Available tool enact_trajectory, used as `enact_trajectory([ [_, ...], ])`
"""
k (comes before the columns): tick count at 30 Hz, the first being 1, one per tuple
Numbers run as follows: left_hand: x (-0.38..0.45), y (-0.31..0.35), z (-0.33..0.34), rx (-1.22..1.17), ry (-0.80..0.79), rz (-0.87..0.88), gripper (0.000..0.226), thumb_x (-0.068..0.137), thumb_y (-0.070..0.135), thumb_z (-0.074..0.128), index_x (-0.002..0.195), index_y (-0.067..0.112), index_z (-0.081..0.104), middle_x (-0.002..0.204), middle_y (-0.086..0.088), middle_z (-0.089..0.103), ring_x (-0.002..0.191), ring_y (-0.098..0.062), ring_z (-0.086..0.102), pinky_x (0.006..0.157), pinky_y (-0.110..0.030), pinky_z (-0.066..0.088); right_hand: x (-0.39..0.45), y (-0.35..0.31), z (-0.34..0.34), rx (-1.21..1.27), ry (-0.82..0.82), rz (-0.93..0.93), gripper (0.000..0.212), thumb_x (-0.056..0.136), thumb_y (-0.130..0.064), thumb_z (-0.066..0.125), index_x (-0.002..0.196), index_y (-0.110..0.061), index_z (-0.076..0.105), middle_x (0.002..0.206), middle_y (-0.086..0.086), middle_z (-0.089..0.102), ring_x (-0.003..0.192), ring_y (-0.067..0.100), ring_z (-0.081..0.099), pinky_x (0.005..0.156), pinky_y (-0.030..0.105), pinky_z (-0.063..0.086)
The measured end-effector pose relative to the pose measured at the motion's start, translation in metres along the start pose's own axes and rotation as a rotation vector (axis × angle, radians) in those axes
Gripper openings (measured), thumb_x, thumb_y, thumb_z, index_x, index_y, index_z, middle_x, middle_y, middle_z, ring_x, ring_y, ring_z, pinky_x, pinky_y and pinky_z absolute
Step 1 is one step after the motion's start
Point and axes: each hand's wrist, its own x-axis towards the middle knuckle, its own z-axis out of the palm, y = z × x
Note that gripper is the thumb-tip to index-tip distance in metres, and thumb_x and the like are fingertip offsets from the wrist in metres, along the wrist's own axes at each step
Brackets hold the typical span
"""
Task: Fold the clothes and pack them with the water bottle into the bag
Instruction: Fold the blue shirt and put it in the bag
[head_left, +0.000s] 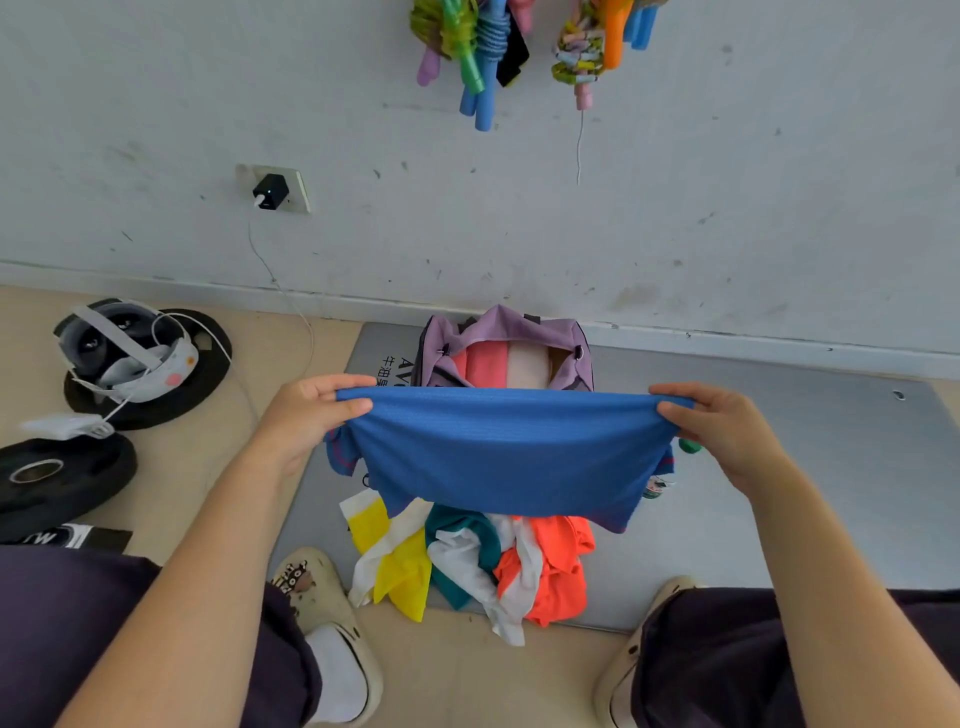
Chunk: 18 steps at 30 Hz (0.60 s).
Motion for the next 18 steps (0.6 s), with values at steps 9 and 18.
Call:
enact_trajectory([
  [9,0.007,0.0,0.009,0.306,0.209,0.094,0.01,0.083,0.017,0.076,0.08,0.026,0.071,0.074,0.014,0.067,0.068,-0.005,0.061,0.06,-0.012,0.042,0.005,0.002,-0.001,-0.279,0.186,-0.144,0.01,0.086,-0.015,0.069,0.08,-0.022,0.072,0.076,-0.006,0.065,0.067,0.011,0.057,0.061,0.022,0.044],
  [18,0.005,0.011,-0.004,-0.338,0.026,-0.038,0.01,0.094,0.018,0.063,0.098,0.011,0.069,0.096,-0.004,0.074,0.093,-0.018,0.068,0.081,-0.031,0.054,-0.001,-0.007,-0.015,0.264,-0.061,-0.016,0.022,0.097,-0.018,0.055,0.075,-0.016,0.059,0.073,0.008,0.05,0.069,0.026,0.043,0.058,0.036,0.032],
])
